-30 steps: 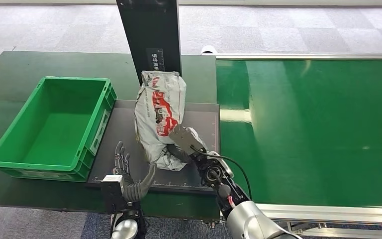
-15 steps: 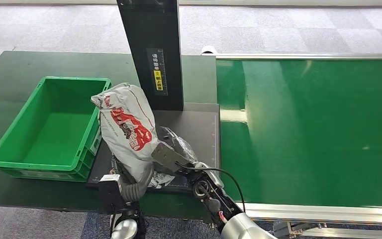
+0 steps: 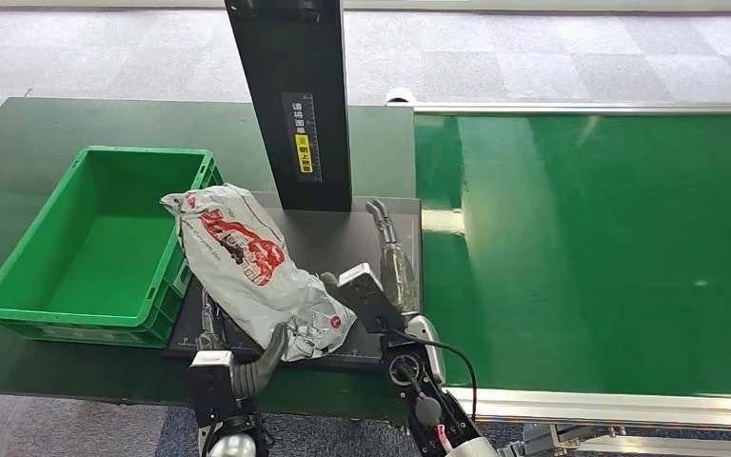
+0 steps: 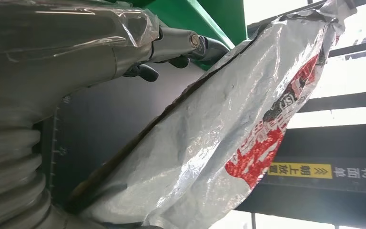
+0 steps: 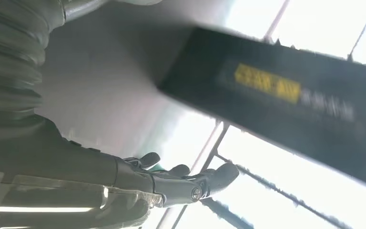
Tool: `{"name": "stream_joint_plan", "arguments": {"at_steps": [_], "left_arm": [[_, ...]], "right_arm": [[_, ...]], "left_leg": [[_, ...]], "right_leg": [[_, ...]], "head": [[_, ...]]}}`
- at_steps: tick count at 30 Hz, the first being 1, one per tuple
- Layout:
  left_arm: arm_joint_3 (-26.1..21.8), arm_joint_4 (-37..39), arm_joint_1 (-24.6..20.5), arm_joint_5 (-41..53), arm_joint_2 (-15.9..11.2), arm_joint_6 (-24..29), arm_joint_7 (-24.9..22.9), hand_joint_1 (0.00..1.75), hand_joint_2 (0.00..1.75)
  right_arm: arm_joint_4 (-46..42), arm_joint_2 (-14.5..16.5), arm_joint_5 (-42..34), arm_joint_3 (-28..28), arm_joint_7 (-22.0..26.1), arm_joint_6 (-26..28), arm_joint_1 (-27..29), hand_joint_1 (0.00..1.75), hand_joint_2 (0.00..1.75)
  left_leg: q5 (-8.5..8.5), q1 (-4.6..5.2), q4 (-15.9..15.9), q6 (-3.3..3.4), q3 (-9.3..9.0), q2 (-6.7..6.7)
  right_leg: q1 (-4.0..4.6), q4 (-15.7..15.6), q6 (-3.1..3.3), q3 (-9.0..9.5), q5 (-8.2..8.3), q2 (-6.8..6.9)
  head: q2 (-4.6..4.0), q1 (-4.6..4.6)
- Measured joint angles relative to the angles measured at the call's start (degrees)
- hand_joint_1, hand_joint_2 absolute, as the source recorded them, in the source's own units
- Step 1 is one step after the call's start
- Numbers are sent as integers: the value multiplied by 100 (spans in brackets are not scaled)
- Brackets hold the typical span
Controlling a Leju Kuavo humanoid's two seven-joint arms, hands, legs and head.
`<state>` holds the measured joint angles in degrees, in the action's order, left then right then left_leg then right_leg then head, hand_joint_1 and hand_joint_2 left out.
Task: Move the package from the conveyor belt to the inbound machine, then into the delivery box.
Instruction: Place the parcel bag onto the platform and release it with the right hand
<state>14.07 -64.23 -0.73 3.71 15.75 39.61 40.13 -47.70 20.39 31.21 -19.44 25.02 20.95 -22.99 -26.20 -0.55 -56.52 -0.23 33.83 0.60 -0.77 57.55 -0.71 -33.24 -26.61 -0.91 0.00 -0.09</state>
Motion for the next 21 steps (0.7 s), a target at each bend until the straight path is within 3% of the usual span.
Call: {"name": "stream_joint_plan", "arguments": {"at_steps": [8,12,21], "left_arm": [[-319,-37,294,925,27,15,-1,0,175],[-459,-10,301,1771,31,32,-1,0,175],[-908,-212,-4,2742,-14,39,-1,0,175]], "right_arm": [[-1147,-52,-924,323,373,734,810,0,175],[-1379,-53,-1281,346,422,746,1162,0,175],[-1443,-69,-1698,232,521,547,1234,0,175]], "left_leg": [[-6,-1,1,-6,0,2],[-7,-1,2,-7,0,1],[-5,-1,2,-8,-7,2]], "right_leg": [[1,0,4,1,-5,3],[1,0,5,1,-6,3],[2,0,6,8,-5,3]], "head": [[0,2],[0,4],[0,5]]}}
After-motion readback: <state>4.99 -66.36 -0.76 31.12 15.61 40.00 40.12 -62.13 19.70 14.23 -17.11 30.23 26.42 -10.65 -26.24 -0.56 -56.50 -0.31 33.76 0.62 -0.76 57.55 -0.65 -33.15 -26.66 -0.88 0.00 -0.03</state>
